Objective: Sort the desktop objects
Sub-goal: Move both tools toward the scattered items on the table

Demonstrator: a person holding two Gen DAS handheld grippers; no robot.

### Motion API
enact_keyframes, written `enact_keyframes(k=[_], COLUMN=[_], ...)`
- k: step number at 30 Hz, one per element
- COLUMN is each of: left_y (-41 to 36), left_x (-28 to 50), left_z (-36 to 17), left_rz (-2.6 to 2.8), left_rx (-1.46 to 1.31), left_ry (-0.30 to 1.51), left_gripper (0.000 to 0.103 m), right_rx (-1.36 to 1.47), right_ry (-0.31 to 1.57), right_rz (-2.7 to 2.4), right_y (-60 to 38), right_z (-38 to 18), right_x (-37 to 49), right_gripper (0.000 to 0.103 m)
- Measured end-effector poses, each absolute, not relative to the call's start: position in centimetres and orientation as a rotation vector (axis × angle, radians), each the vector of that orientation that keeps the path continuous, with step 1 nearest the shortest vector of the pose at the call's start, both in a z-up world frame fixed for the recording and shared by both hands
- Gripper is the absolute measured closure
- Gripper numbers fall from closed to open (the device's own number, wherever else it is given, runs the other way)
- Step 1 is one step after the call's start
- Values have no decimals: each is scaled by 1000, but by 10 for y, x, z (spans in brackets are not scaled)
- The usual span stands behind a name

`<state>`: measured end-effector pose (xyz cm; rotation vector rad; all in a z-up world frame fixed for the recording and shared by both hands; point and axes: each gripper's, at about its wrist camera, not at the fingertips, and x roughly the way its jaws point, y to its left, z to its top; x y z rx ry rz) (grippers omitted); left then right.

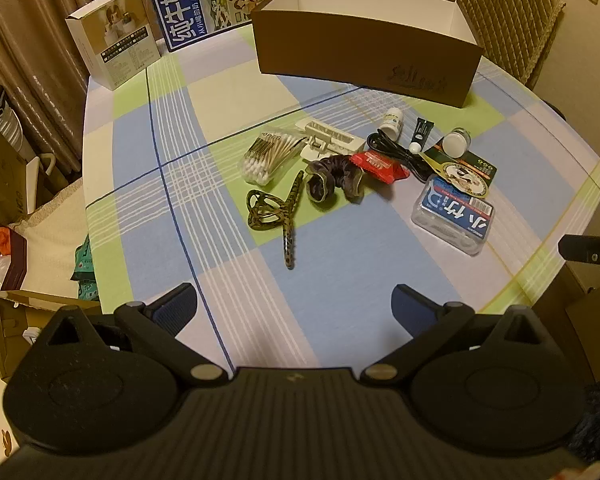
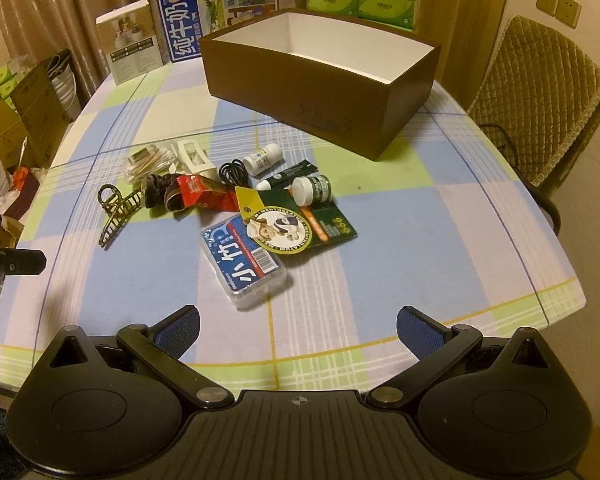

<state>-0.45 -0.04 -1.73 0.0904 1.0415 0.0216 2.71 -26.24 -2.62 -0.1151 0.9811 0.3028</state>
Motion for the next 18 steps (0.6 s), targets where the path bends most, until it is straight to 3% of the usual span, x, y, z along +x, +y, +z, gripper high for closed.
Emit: enact_keyframes(k=[18], left_y=[6], left_x=[3], left_z=[-22], left_rz=[11], left_rx=[91], left_ry=[1057], left_gripper=[1], right_rx=[-120], right_ry=[979], right_rz=[309], right_y=[-253], right_z=[-27], right_x=[34], right_gripper=[2])
